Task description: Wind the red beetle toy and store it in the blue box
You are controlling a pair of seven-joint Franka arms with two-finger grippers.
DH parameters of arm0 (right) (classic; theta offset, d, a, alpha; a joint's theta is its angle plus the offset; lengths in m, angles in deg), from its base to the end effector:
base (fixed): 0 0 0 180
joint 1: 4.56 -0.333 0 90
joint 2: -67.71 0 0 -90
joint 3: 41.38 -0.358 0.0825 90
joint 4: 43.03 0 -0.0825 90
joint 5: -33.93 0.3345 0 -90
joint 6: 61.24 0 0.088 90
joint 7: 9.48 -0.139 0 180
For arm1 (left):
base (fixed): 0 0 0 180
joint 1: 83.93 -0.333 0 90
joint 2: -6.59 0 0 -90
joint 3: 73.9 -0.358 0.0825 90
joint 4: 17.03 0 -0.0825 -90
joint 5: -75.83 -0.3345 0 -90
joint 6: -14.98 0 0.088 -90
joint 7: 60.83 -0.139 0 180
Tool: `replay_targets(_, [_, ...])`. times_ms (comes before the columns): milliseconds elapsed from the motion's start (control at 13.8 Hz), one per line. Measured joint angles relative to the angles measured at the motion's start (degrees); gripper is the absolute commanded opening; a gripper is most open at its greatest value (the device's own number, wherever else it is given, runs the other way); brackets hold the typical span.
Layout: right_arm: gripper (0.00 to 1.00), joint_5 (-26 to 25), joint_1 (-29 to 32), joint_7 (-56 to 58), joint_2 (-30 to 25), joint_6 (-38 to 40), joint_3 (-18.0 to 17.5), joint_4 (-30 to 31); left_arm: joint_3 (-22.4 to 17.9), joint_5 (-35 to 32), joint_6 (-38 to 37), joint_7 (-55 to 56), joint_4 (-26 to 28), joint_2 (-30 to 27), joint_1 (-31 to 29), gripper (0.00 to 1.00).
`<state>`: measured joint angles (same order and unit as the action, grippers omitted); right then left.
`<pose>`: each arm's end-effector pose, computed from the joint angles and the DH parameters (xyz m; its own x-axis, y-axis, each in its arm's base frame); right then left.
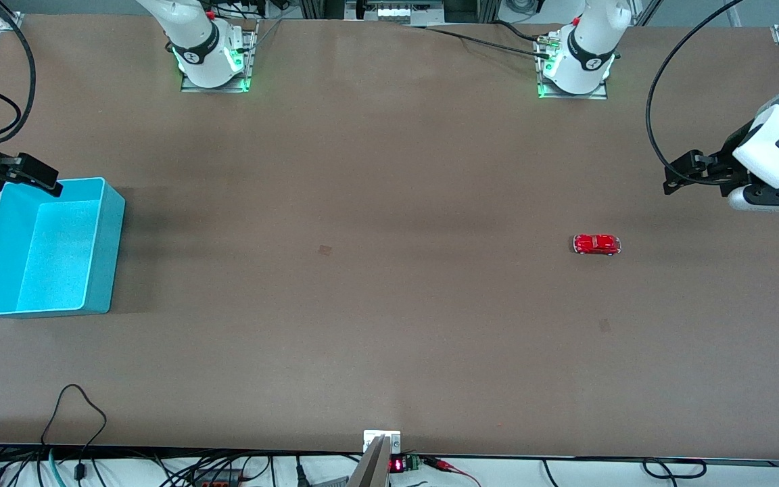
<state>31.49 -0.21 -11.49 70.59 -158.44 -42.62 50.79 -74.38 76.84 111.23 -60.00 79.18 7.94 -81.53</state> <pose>0.5304 -0.0345 0.5912 0.9964 -0.0839 0.0101 -0.0843 -0.9956 0.0409 0.5178 -0.0197 0.5858 0.9996 -0.0171 -0.0231 -0.0167 -0.9997 0.0169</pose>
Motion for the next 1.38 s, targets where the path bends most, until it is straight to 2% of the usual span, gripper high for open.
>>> replay_targets(581, [1.0, 0.0, 0.1, 4.5, 0.0, 0.4, 0.3, 0.0, 0.0, 0.0, -2.8, 0.0, -0.4, 0.0, 0.0, 1.0])
replay_targets(1089, [1.0, 0.1, 0.1, 3.7, 0.0, 1.9, 0.3, 0.0, 0.2, 0.0, -12.4, -1.1, 0.3, 0.6, 0.6, 1.0])
replay_targets(1379, [1.0, 0.1, 0.1, 3.7, -0.3, 2.0, 0.2, 0.0, 0.0, 0.0, -9.1, -19.6, 4.6, 1.5, -0.2, 1.0])
